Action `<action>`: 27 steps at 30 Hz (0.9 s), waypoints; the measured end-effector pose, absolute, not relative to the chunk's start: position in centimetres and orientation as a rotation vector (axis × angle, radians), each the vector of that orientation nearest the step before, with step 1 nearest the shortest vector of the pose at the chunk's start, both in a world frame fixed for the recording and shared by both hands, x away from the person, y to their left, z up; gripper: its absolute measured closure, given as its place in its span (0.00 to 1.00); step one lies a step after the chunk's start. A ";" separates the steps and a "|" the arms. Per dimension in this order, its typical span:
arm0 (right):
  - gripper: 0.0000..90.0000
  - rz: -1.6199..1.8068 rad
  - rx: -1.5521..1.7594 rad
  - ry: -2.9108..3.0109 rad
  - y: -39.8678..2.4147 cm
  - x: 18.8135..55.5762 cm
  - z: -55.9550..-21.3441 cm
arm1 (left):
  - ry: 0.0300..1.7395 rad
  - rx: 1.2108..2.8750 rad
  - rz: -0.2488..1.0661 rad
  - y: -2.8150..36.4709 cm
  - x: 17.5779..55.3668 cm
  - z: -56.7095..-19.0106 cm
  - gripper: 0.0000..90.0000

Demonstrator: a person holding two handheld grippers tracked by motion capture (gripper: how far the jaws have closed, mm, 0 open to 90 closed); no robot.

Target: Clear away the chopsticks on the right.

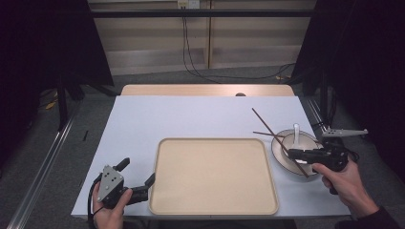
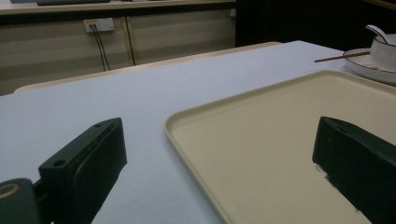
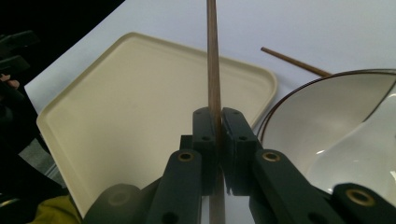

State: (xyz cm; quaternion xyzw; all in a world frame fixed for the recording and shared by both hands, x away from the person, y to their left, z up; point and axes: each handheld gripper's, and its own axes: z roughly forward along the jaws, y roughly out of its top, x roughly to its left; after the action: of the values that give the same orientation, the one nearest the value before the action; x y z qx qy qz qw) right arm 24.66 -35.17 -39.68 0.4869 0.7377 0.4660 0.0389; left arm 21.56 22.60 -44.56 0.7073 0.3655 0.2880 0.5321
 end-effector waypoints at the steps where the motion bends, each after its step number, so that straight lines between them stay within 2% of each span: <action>1: 0.94 1.429 1.493 2.262 -35.2 24.7 -39.7 | 0.872 1.687 0.687 22.6 21.6 -44.6 0.03; 20: 0.94 1.313 1.697 2.291 -29.2 23.7 -43.2 | 0.865 1.690 0.678 22.6 21.6 -44.6 0.03; 27: 0.94 1.278 1.732 2.307 -28.2 23.6 -44.2 | 0.863 1.692 0.674 22.6 21.6 -44.6 0.03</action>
State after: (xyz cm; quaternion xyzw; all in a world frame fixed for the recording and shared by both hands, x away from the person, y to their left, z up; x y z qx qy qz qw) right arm 23.59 -28.22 -44.22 0.5489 0.7311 0.4051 -0.0070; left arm 21.65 22.59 -44.61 0.7100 0.3620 0.2830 0.5336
